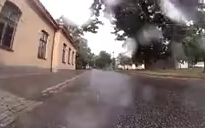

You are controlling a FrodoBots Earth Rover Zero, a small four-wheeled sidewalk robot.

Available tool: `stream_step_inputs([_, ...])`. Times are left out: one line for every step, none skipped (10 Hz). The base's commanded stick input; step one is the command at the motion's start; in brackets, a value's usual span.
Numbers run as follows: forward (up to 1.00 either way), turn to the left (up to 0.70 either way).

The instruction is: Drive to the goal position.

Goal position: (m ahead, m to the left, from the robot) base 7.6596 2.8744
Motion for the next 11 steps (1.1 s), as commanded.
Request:
stream_step_inputs([0.85, 0.0])
stream_step_inputs([0.85, 0.0])
stream_step_inputs([0.85, 0.0])
stream_step_inputs([0.85, 0.0])
stream_step_inputs([0.85, 0.0])
stream_step_inputs([0.85, 0.0])
stream_step_inputs([0.85, 0.0])
stream_step_inputs([0.85, 0.0])
stream_step_inputs([0.85, 0.0])
stream_step_inputs([0.85, 0.0])
stream_step_inputs([0.85, 0.0])
